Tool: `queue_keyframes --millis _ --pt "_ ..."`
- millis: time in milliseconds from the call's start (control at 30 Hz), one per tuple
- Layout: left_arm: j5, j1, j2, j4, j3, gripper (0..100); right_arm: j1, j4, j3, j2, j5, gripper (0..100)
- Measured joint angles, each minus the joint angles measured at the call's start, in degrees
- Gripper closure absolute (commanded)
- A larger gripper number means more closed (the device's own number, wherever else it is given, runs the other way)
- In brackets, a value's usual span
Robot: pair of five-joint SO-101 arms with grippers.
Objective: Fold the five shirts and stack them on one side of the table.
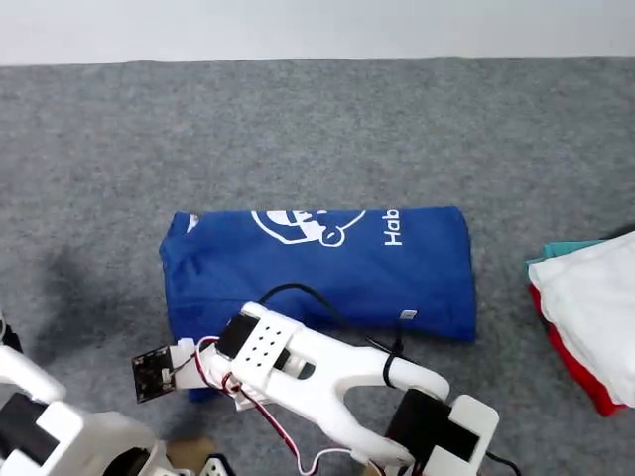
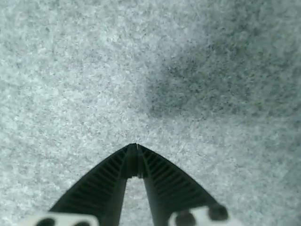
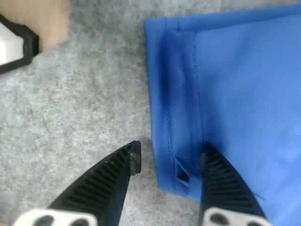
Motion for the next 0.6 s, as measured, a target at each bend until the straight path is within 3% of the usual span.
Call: queue_keyframes --millis 233,600 --pt "0.00 0.00 0.00 0.00 0.00 100 0.00 -1.41 0.62 2.55 0.35 79.4" --pt "-1.05 -3.60 0.00 0.00 0.00 100 0.18 2.81 -8.70 10.20 2.46 95.7"
